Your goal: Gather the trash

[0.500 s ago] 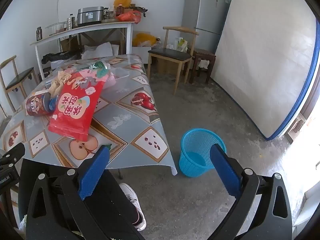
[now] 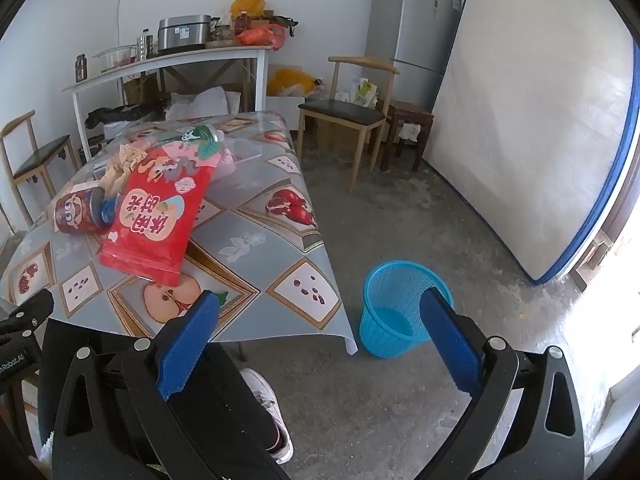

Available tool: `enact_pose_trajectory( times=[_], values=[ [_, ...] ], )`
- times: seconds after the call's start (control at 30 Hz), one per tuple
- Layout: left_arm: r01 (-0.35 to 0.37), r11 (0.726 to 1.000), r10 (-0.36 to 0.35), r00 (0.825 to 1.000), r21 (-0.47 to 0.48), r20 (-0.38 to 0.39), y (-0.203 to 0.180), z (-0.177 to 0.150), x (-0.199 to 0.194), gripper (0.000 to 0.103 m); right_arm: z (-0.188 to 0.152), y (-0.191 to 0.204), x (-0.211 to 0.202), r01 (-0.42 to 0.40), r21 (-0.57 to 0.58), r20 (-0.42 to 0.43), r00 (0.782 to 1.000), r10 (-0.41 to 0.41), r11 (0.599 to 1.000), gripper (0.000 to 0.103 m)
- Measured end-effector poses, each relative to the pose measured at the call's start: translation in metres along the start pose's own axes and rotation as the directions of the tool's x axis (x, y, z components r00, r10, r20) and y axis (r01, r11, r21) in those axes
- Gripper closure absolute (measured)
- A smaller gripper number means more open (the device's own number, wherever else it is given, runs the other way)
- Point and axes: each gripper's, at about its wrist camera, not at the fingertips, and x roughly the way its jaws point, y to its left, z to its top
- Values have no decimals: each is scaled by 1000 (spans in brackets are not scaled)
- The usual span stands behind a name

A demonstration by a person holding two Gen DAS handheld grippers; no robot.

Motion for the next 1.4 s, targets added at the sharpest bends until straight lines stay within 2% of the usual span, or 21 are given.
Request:
enact_pose_trajectory(
  times=[1.4],
  values=[
    [-2, 1000, 2, 999, 3, -33, 4, -12, 12, 8, -1, 4, 1, -5, -1, 3, 1000, 5, 1000, 5]
  ],
)
